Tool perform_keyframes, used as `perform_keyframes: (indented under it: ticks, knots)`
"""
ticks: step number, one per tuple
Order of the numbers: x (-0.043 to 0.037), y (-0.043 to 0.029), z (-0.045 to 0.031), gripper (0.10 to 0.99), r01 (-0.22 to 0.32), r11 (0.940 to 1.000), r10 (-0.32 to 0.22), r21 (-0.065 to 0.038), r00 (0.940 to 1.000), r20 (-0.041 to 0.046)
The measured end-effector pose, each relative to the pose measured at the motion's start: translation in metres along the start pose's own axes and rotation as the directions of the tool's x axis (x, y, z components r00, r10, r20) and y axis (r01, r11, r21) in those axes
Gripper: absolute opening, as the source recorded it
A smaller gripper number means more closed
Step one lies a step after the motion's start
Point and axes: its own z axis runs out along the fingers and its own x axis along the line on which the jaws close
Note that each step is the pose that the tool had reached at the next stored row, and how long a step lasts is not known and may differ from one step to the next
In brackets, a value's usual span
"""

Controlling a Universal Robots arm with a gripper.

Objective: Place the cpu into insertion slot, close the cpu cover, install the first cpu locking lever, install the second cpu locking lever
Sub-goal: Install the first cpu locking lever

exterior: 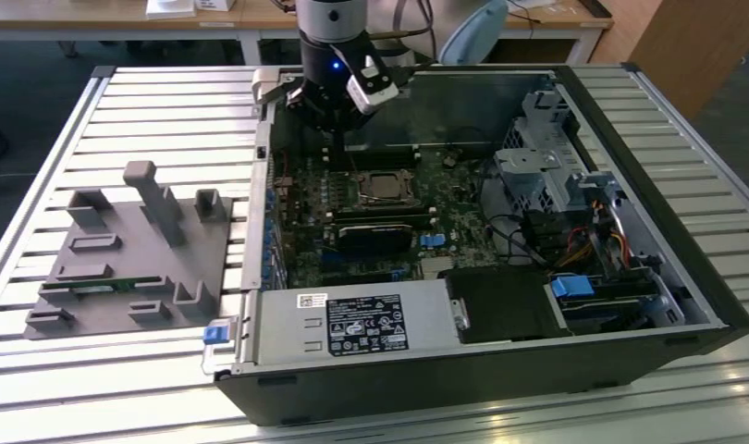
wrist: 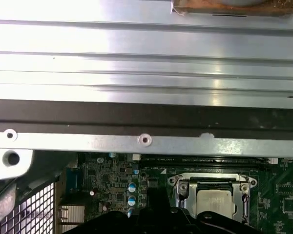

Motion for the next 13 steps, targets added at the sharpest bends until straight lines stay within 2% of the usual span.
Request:
perform_keyframes:
  ticks: [5, 13]
  knots:
    - [-0.0049, 0.0009, 0.0002, 0.122, 0.001, 1.0, -0.001, 0.0, 1.0, 0.0]
    - [-0.0247, 0.0011, 0.0009, 0.122, 0.0, 1.0, 0.0, 0.0, 1.0, 0.0]
